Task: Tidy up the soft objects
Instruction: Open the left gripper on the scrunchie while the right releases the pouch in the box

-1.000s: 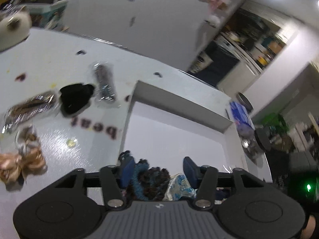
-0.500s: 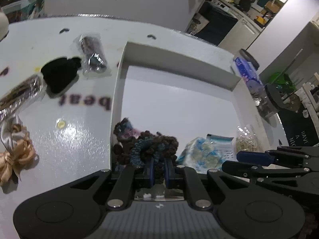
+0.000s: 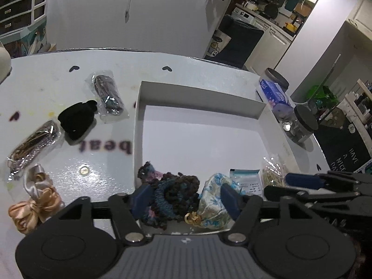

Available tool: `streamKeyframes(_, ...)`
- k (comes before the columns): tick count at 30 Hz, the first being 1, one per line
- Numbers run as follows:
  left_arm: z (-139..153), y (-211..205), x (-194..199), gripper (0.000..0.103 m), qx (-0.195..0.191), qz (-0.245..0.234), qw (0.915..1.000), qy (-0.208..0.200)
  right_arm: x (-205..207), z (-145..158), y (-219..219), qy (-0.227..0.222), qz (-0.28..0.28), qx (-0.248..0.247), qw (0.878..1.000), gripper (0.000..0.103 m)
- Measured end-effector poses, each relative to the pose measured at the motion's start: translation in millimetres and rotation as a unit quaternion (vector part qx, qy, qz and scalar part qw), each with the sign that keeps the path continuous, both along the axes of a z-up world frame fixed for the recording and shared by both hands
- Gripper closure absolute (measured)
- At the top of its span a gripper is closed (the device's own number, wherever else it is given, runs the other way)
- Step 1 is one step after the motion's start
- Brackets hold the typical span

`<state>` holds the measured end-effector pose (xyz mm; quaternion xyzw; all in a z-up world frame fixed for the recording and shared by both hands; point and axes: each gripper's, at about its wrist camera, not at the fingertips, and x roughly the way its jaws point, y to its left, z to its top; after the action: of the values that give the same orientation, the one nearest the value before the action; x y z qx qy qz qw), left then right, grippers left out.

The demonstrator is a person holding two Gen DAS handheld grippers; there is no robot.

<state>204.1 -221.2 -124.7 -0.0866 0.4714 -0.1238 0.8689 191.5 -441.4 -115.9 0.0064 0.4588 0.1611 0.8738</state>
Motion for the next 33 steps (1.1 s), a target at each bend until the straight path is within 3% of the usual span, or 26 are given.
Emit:
streamKeyframes(4,2,8,-4,0.013,0.006,0.007,0.9999,0.005,-7,6,-9,-0.014,-0.025,0.001,1.0,0.037)
streamKeyframes(6,4,12,-6,0.003,0.006,0.008,0.9999,0.005,-10,8,-13,-0.02,-0.034,0.003,0.999,0.026)
streamKeyframes(8,6,14,-10,0.0,0.011,0.01,0.9999,0.002,-14,11,-15,-0.027,-0.039,0.001,0.999,0.022)
streamKeyframes(19,14,33,-25,0.0,0.014,0.009,0.9995,-0.028,-37,16,-11,-0.066,-0.078,-0.013,0.995,0.0)
streamKeyframes(33,18,66,-40,0.0,0.012,-0.009,0.9984,-0.054,-62,18,12,-0.093,-0.139,-0.016,0.986,0.0)
